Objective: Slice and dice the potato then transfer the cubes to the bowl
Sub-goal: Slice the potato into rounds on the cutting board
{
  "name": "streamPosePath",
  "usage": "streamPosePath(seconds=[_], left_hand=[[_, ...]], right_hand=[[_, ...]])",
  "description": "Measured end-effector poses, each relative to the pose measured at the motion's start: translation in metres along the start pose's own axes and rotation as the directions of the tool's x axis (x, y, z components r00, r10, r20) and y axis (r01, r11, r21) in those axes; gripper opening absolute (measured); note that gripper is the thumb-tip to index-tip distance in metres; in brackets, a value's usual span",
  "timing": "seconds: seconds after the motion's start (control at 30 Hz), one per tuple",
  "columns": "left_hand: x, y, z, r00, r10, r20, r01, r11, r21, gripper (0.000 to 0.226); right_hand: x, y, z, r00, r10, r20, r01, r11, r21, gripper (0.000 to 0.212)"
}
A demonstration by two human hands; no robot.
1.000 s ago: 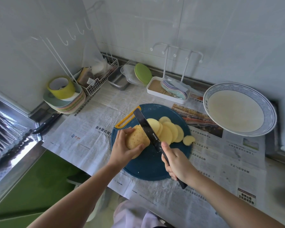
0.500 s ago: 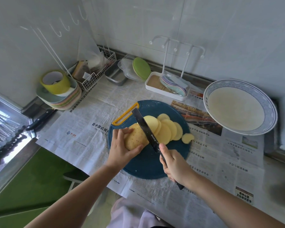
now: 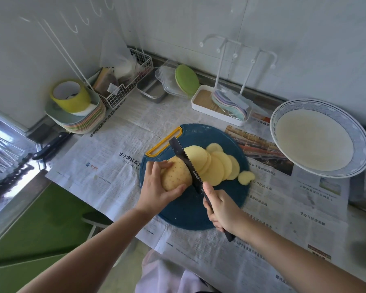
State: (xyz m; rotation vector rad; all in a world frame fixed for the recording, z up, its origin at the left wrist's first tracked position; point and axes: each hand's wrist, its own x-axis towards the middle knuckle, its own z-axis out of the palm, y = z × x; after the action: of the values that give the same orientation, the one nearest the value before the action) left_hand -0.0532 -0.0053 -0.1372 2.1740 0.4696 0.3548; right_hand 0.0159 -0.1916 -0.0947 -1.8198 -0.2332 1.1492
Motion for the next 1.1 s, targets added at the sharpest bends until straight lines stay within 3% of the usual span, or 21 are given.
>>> streamPosePath(seconds=[0.57, 0.83, 1.1], left_hand=[[0.01, 0.001, -0.005, 0.993, -0.112, 0.026, 0.113, 0.992, -0.051, 0.074], [0.003, 0.004, -0.005, 0.999, 0.001, 0.045, 0.0, 1.0, -0.018, 0.069], [0.014, 0.003, -0.013, 0.984, -0.131, 0.117, 0.146, 0.98, -0.132, 0.073]], right_hand=[[0.017, -0.006, 0.008, 0.997, 0.08, 0.012, -0.08, 0.997, 0.019, 0.058], [0.018, -0.012, 0.006, 0.987, 0.149, 0.059, -0.149, 0.989, -0.005, 0.056], [0.023, -0.005, 0.023, 0.994, 0.104, -0.02, -0.104, 0.995, -0.003, 0.058]])
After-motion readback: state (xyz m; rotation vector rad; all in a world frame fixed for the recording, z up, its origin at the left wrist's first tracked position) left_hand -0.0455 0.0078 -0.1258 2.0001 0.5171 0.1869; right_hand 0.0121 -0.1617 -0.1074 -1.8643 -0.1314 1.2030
